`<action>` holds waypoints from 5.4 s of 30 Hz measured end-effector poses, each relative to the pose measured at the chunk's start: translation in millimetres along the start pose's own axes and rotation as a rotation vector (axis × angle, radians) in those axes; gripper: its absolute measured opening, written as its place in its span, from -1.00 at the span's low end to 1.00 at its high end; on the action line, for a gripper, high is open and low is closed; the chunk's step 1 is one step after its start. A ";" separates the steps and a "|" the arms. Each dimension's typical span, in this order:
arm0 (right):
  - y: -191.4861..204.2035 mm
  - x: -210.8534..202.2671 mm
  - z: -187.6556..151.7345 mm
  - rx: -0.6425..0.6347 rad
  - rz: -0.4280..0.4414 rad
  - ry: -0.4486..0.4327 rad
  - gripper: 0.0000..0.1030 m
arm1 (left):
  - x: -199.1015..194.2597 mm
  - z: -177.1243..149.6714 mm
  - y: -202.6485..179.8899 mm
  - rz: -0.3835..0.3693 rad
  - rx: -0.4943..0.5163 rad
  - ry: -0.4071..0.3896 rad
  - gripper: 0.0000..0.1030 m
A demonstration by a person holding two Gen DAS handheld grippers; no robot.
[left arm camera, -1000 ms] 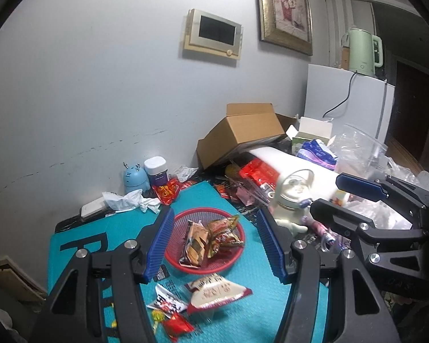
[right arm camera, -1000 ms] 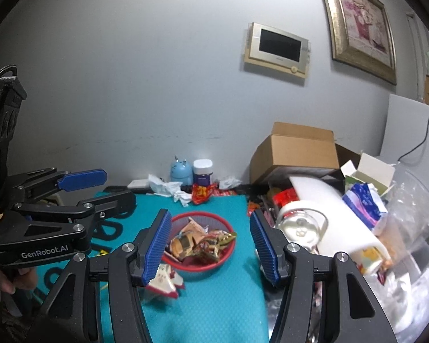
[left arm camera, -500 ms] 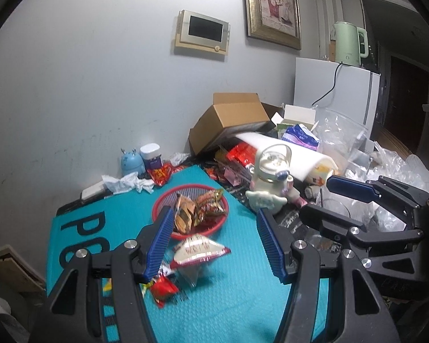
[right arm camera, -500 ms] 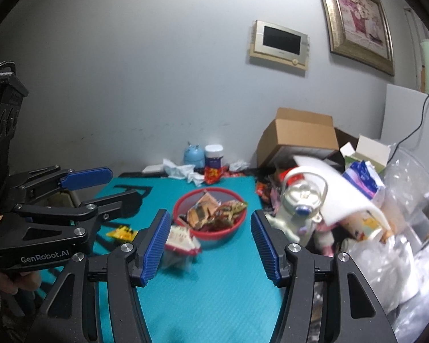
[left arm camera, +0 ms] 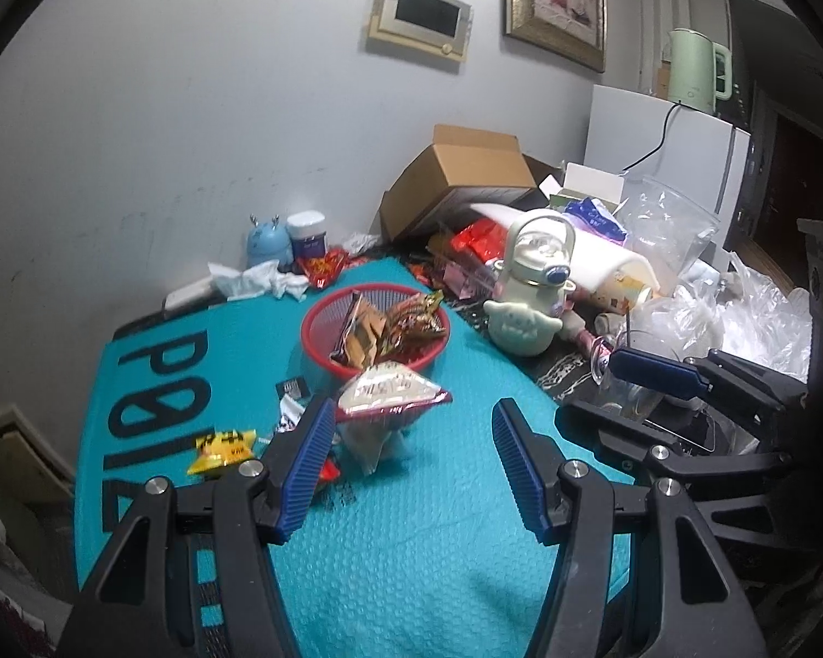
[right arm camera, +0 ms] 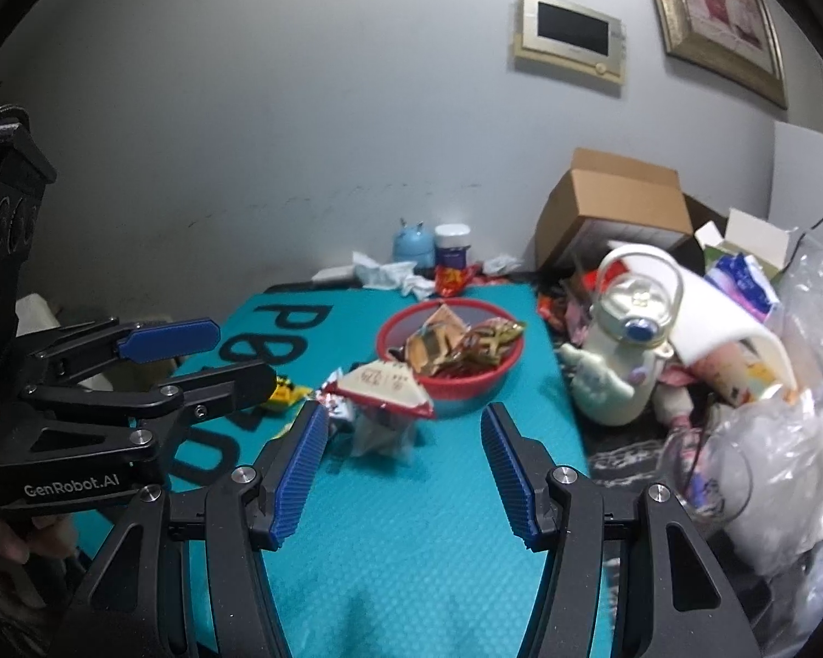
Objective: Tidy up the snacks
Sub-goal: 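Move both open tools back from the basket to the snack pile, then grasp the red triangular candy with the left tool while the right tool grasps the white packet, then carry the red candy with the left tool while the right tool carries the white packet to the basket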
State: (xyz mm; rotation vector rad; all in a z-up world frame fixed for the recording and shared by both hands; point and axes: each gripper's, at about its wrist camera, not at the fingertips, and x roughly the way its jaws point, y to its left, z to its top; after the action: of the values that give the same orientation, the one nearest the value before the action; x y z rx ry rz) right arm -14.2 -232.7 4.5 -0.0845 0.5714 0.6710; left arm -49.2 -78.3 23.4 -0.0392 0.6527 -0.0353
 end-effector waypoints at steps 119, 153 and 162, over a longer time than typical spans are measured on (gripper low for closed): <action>-45.4 104.5 -93.7 0.058 0.097 0.439 -0.05 | 148.4 -101.2 23.3 -0.071 -0.064 0.426 0.12; -44.0 96.4 -89.1 0.127 0.100 0.369 -0.13 | 117.1 -92.2 29.0 -0.140 -0.133 0.340 -0.40; -34.3 84.9 -75.2 0.101 0.114 0.325 -0.13 | 98.9 -71.3 28.6 -0.175 -0.130 0.276 -0.40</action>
State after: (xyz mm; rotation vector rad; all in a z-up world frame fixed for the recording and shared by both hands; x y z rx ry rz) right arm 25.2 -230.8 -107.2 -0.0669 0.9275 0.7432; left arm -13.5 -56.1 -94.5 -0.2195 0.9257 -0.1699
